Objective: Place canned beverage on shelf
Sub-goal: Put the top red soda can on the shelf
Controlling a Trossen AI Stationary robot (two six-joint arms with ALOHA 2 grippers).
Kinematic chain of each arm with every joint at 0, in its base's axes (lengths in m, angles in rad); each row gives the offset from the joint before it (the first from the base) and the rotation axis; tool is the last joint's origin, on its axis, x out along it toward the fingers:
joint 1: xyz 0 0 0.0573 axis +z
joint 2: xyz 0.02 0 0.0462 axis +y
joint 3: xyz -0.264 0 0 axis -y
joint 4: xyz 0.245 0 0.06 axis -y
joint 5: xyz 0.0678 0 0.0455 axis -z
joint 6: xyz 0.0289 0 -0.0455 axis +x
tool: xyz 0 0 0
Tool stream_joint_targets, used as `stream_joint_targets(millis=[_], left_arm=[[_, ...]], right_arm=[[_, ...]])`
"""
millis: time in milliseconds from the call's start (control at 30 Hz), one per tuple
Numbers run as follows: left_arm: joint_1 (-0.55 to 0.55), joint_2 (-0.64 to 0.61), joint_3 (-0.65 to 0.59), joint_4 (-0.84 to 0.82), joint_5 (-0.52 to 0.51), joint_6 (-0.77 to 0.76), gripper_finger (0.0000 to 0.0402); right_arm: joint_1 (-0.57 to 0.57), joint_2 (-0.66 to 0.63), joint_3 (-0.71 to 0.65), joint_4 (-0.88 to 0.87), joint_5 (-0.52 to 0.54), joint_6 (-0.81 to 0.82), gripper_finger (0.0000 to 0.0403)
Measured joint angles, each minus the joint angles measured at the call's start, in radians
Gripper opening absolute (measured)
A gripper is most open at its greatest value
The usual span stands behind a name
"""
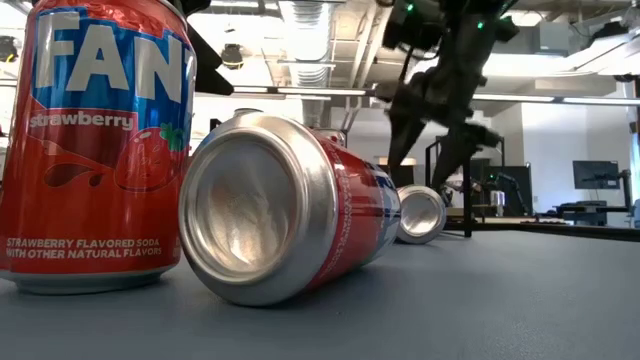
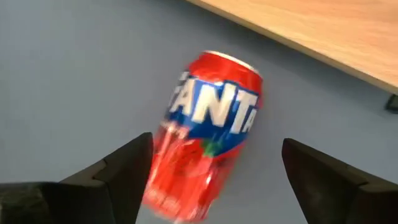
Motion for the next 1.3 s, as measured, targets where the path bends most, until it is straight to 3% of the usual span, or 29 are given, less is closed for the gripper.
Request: stream_joint_targets(millis=[167, 700, 800, 1067, 1300], left_arm=[[0.0, 0.0, 0.0, 0.003, 0.006, -0.004, 0.0238], [0.0, 0.0, 0.0, -0.024, 0.002, 0.011, 0.0238], [0.0, 0.0, 0.0, -0.026, -0.01, 0.011, 0.0238], [0.0, 0.0, 0.0, -0.061, -0.042, 0.003, 0.0238], [0.0, 0.0, 0.0, -0.085, -0.067, -0.021, 0.0238]], right_arm=[[-0.026, 0.065, 0.03, 0.037, -0.104, -0.011, 0.0364], [-0.079, 0.254, 0.088, 0.029, -0.099, -0.024, 0.0371], [-0.076, 0.267, 0.092, 0.025, -0.074, -0.027, 0.0354], [-0.047, 0.259, 0.091, 0.034, 0.019, -0.068, 0.0256], [0.059, 0.258, 0.09, 0.069, 0.261, -0.053, 0.0253]])
